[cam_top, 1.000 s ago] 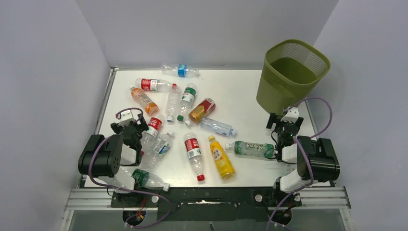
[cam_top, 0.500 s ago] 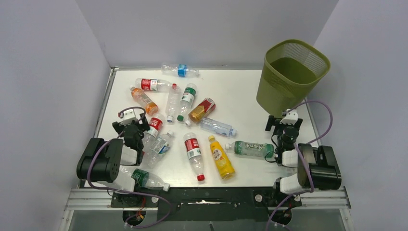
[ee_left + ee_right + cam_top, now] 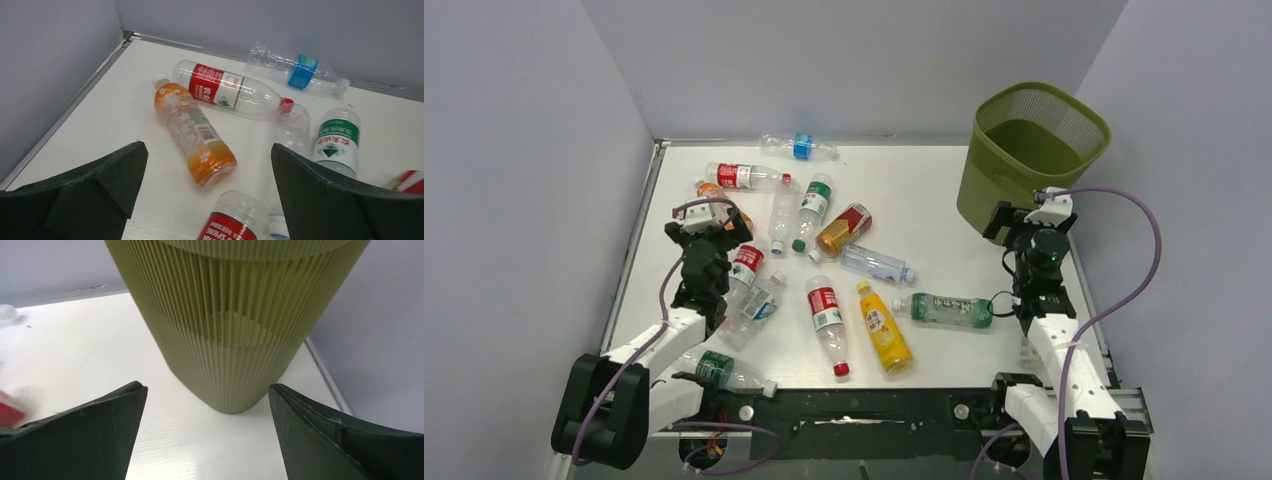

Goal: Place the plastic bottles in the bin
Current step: Pick up the plastic bottle at the center of the board.

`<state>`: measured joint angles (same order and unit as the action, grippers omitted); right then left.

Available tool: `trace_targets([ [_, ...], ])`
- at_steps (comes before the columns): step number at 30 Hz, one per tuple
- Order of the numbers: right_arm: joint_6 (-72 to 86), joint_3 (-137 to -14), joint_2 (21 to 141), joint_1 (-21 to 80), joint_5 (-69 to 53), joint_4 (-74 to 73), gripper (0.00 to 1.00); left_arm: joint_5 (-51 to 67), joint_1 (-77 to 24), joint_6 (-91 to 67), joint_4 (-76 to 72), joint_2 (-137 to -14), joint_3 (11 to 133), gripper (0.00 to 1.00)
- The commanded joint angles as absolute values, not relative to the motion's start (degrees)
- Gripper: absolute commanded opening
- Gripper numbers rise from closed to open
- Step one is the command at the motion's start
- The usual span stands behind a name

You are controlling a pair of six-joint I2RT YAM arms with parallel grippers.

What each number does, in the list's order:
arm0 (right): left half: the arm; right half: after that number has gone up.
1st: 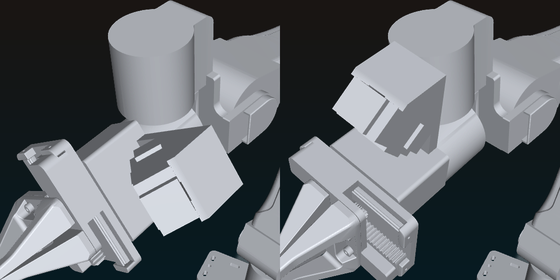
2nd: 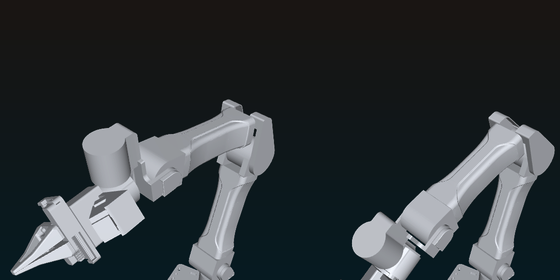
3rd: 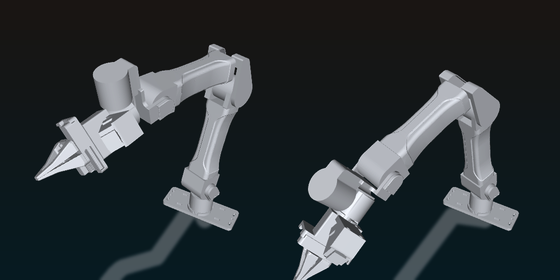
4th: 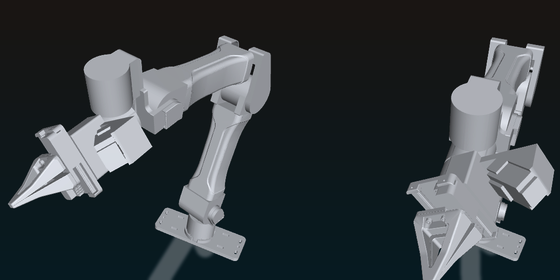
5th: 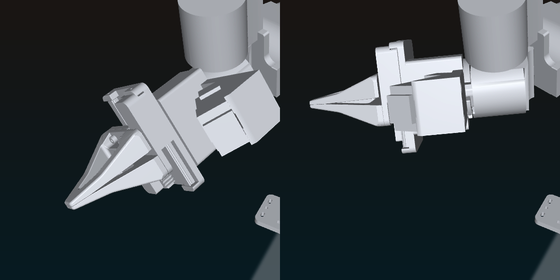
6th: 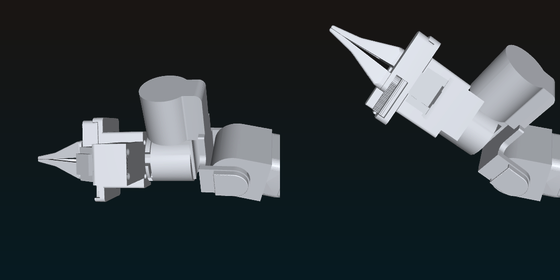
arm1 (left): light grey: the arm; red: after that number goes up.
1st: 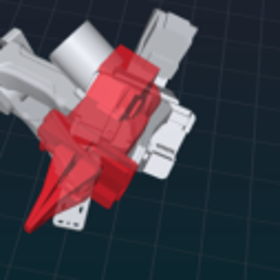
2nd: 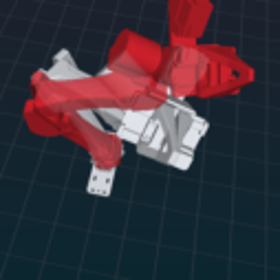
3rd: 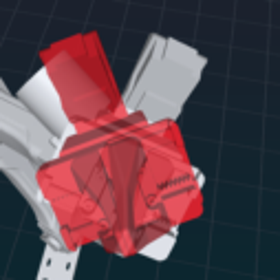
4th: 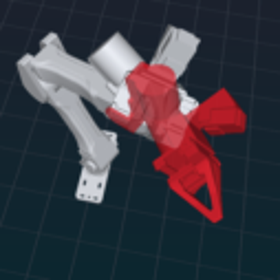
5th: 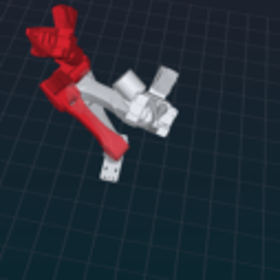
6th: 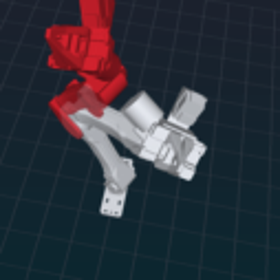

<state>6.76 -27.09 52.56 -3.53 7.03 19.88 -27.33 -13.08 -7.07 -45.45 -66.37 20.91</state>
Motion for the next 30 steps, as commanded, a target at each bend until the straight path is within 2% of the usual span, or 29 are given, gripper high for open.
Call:
trace_targets([
  [1, 18.7, -36.4, 51.1, -2.3, 6.7, -3.7, 0.98, -20.6, -15.2, -12.9, -36.2, -61.1, 28.3, 0.98],
  [6, 28.4, -43.3, 52.0, 0.5, 0.7, -21.1, 0.98, -6.9, -15.5, -17.5, -22.1, -56.8, 38.8, 0.98],
  [11, 31.9, -41.1, 49.0, 1.9, -13.8, -22.2, 0.98, -6.9, -15.8, -17.5, -16.0, -53.7, 41.9, 0.98],
  [13, 33.2, -39.3, 47.4, 1.9, -18.6, -21.3, 0.98, -0.4, -16.5, -27.4, -11.0, -53.1, 44.3, 0.98],
  [20, 40.1, -33.5, 36.3, 1.6, -20.5, -19.9, 0.98, -4.8, -17.3, -33.7, -0.8, -47.4, 47.1, 0.98],
  [25, 41.2, -33.2, 38.3, 1.9, -22.9, -19.7, 0.98, -2.7, -17.3, -33.0, 4.3, -47.6, 50.0, 0.98],
  [30, 40.5, -32.9, 37.3, 2.5, -20.1, -20.5, 0.98, -0.9, -17.1, -29.3, 14.3, -52.1, 57.4, 0.98],
])
